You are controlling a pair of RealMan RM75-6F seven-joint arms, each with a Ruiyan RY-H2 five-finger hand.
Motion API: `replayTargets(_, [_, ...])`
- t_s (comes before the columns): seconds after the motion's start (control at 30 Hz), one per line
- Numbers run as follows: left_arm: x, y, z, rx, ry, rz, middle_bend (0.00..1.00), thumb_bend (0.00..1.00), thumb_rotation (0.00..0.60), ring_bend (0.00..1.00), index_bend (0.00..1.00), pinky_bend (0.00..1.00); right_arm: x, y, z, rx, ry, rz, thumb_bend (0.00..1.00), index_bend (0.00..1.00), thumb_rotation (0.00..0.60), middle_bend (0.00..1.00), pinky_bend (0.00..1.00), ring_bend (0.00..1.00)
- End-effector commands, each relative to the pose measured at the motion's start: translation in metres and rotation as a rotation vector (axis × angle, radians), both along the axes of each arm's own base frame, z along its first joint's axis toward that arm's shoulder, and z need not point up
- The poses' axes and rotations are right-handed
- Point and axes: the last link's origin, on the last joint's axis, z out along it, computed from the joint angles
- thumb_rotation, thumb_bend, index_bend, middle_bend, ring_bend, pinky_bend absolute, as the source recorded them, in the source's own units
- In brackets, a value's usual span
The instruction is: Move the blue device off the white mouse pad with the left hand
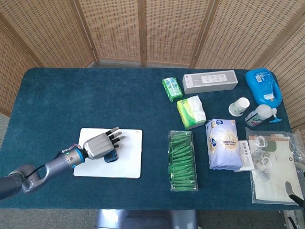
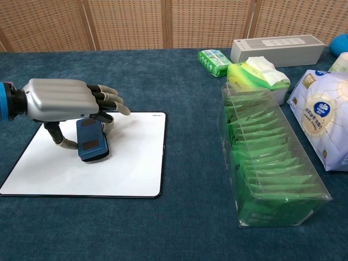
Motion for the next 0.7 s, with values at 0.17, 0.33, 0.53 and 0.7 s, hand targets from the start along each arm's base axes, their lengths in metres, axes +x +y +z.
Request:
replayTargets(0.17, [-0.001,0.009,-0.001,0.023,0.018,0.015,0.12,0.34,0.6,0.0,0.68,0.0,-0.001,0.0,0.0,-0.002,0.0,-0.004,0.31,0.26,0.6,0.23,0.25,0.13])
replayTargets(0.33, [0.0,0.008,-0.007,0.011,0.029,0.005,0.12,0.34,0.6,0.0,0.68,0.0,-0.002,0.001,0.001,-0.006,0.001,-0.009,0.31,0.26,0.6,0.23,0.25,0.13])
replayTargets(0.53, [0.004,0.005,-0.01,-0.005,0.016,-0.003,0.12,0.34,0.6,0.0,0.68,0.0,-0.002,0.001,0.002,-0.009,0.002,-0.011,0.31,0.26,0.6,0.23,0.25,0.13])
replayTargets(0.7, [0.011,-0.005,-0.015,-0.046,-0.004,-0.027,0.12,0.34,0.6,0.0,0.68,0.0,-0.002,0.002,0.002,-0.011,0.003,-0.013,0.31,0.26,0.6,0.23,0.25,0.13])
